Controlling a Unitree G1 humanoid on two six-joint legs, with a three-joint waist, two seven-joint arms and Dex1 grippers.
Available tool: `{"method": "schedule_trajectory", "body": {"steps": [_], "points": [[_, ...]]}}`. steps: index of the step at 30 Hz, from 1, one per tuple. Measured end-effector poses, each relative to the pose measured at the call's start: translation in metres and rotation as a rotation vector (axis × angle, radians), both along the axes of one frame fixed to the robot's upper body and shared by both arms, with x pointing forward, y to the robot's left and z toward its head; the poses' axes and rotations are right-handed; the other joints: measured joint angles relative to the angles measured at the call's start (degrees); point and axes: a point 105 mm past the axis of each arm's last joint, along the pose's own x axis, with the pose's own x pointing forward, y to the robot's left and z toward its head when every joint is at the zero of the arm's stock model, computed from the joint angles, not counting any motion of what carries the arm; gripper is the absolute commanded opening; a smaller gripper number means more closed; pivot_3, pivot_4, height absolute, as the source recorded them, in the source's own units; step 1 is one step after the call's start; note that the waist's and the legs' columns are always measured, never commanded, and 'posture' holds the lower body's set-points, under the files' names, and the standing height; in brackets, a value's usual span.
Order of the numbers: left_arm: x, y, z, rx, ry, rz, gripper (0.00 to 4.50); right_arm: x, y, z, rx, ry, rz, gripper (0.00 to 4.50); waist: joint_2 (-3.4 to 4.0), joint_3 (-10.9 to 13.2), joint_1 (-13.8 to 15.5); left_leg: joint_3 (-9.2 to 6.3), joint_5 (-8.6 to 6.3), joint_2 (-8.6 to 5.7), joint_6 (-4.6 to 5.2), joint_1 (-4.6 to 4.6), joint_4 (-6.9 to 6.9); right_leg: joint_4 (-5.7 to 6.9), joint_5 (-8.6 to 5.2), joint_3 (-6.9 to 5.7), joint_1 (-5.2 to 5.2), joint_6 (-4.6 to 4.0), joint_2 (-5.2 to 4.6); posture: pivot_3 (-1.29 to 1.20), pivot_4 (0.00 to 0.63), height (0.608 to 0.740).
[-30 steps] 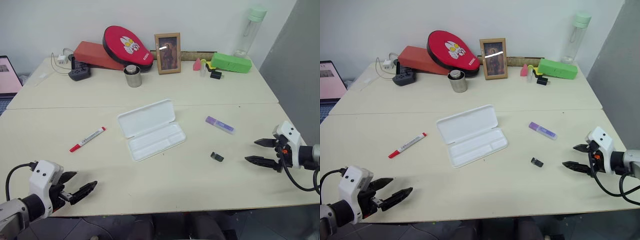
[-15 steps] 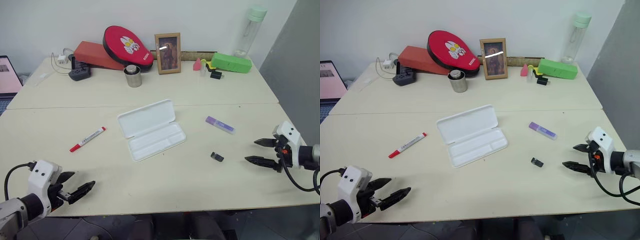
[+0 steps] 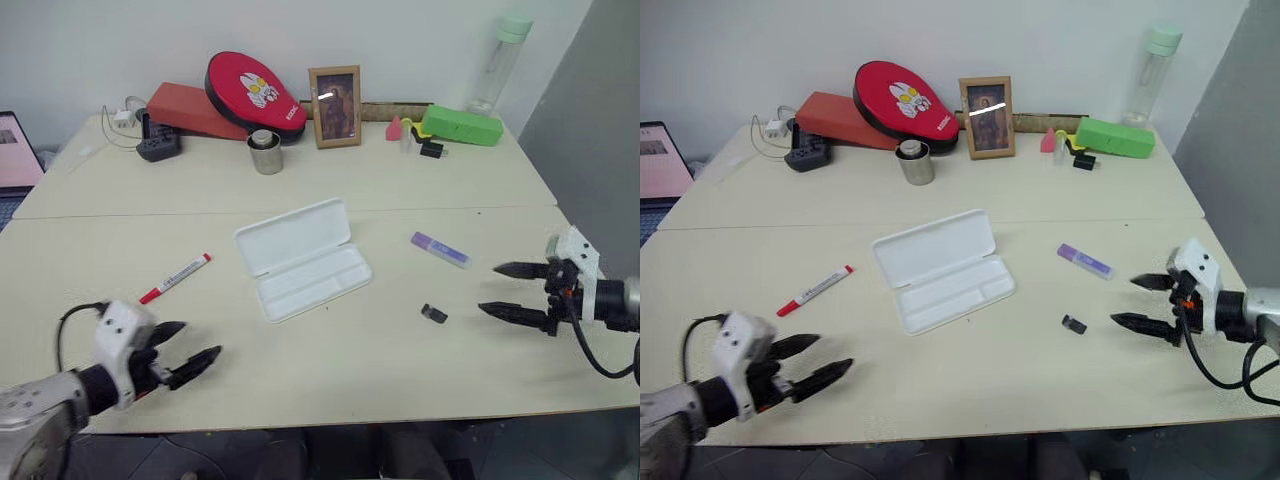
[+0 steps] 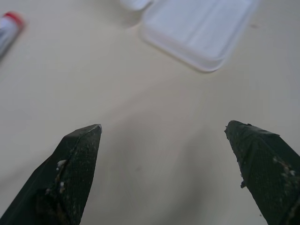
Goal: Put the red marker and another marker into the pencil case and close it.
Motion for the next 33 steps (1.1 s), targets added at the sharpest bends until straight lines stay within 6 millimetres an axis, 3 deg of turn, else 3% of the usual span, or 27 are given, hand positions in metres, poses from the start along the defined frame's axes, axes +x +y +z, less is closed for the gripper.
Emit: {"method": "schedule_trajectory", "body": {"steps": [3, 6, 11, 17, 22, 25, 33], "points": [[0.019, -0.027, 0.01, -0.01, -0.054, -0.119, 4.49, -0.004, 0.016, 0.014, -0.003, -0.055, 0.069, 4.5, -0.03, 0.0, 0.1, -0.03, 0.0, -0.02, 0.0, -0.02, 0.01, -0.04, 0.01, -0.05, 0.05, 0.01, 0.01, 0.0, 0.15, 0.74], [0.037, -0.055, 0.012, -0.013, -0.085, -0.211, 4.49, -0.005, 0.033, 0.013, -0.015, -0.066, 0.12, 4.5, -0.04, 0.0, 0.2, 0.0, 0.0, -0.09, 0.0, -0.05, 0.03, -0.02, 0.03, -0.06, 0.02, 0.04, -0.01, 0.0, 0.15, 0.74], [0.048, -0.1, -0.005, -0.038, -0.053, -0.331, 4.49, -0.005, 0.053, 0.011, -0.028, -0.096, 0.162, 4.5, -0.05, 0.0, 0.0, 0.01, -0.02, -0.09, 0.03, -0.06, 0.03, 0.01, 0.02, -0.05, -0.01, 0.05, -0.02, 0.0, 0.15, 0.74], [0.054, -0.12, -0.015, -0.036, -0.043, -0.36, 4.49, -0.004, 0.057, 0.011, -0.029, -0.103, 0.144, 4.5, -0.07, 0.0, 0.1, -0.04, -0.01, -0.09, 0.03, -0.08, 0.05, 0.02, 0.03, -0.05, -0.01, 0.05, -0.01, 0.0, 0.15, 0.74], [0.064, -0.122, -0.029, 0.032, -0.048, -0.336, 4.49, -0.006, 0.059, 0.013, -0.026, -0.112, 0.145, 4.5, -0.07, 0.0, 0.1, -0.07, -0.01, -0.1, 0.03, -0.08, 0.05, 0.02, 0.02, -0.07, -0.01, 0.05, -0.01, 0.0, 0.15, 0.74], [0.066, -0.124, -0.029, 0.035, -0.055, -0.327, 4.05, -0.006, 0.059, 0.015, -0.018, -0.118, 0.146, 4.5, -0.06, 0.0, 0.1, -0.06, -0.01, -0.1, 0.03, -0.07, 0.05, 0.02, 0.02, -0.06, -0.01, 0.05, -0.02, 0.0, 0.15, 0.74], [0.068, -0.125, -0.03, 0.054, -0.064, -0.325, 2.4, -0.009, 0.061, 0.017, -0.001, -0.112, 0.174, 4.5, -0.06, 0.0, 0.1, -0.06, -0.01, -0.11, 0.03, -0.07, 0.06, 0.02, 0.02, -0.07, -0.01, 0.05, -0.02, 0.0, 0.15, 0.74]]}}
